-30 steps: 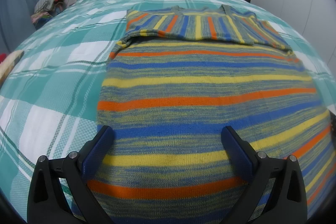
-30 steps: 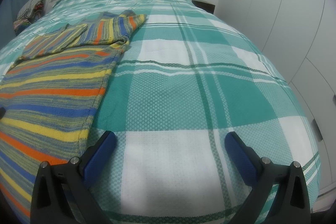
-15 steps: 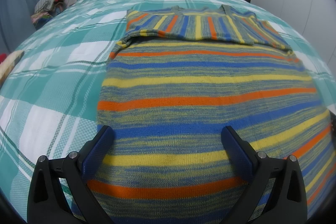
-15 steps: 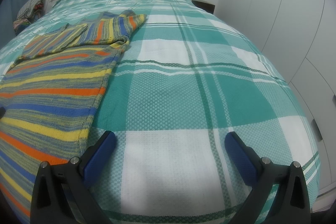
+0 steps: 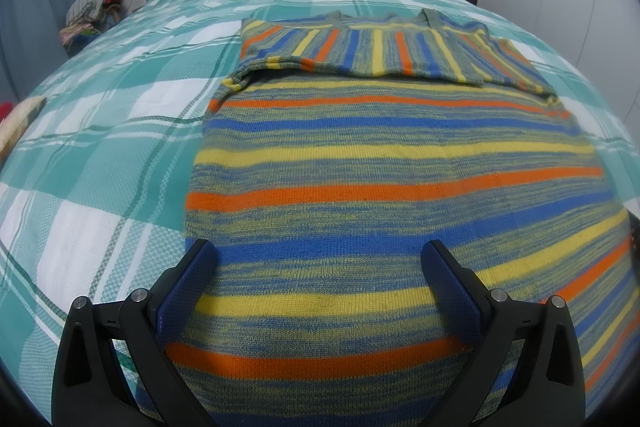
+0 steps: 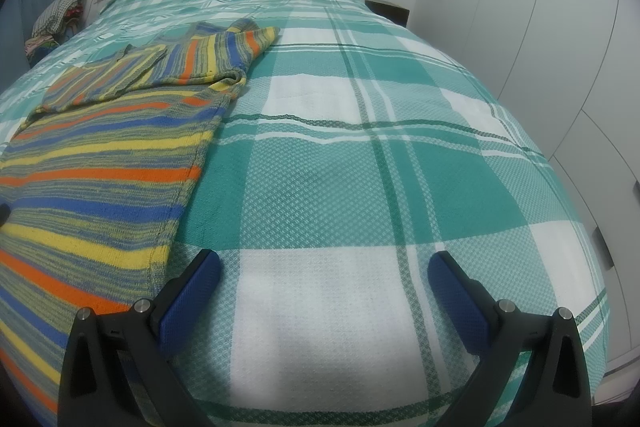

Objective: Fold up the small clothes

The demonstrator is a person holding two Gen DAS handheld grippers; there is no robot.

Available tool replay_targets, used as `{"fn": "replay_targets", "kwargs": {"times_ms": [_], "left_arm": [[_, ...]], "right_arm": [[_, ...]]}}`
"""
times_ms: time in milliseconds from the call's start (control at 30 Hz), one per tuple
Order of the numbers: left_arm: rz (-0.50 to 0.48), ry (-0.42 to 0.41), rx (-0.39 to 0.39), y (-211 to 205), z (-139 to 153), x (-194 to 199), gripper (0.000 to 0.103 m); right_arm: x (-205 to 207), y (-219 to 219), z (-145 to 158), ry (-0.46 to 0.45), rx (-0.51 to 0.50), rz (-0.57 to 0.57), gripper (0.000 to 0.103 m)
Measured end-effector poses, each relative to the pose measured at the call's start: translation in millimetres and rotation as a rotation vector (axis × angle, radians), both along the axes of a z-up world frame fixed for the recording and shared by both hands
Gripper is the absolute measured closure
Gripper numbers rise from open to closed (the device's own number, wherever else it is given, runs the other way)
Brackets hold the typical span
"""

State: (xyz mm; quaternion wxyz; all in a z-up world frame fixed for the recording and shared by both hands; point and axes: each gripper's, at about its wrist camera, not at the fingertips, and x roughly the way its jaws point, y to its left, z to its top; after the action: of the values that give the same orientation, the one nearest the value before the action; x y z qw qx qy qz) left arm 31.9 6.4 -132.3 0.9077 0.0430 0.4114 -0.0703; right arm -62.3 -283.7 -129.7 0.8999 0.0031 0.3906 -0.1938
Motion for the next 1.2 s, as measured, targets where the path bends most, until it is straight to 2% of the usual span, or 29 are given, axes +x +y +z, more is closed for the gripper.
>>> {"fn": "replay_targets", "kwargs": {"times_ms": [967,1067,1133,1200], "left_arm": [[-0.003,0.004,-0.006,1.0,1.0,0.9,0.001],[-0.024,0.029,-0.033,15.0,23.2,-3.9,0.002],[-0.014,-0.047,-0.030,37.1,52.4,-20.8,0.002],[0.004,-0.099,0.010,63.8,75.6,-39.1,0.001]], "right_arm": [[0.0,0.1,0.9,0.002,0.003,0.003,0.001],[-10.5,-4.3,17.2,-0.042,0.049,0.033,0.002],[-26.5,-7.7,36.9,-0.094,0.108,0.069,0.002],[-44.2,-12.5,54.2,-0.109,0.228,0.133,0.002]]}}
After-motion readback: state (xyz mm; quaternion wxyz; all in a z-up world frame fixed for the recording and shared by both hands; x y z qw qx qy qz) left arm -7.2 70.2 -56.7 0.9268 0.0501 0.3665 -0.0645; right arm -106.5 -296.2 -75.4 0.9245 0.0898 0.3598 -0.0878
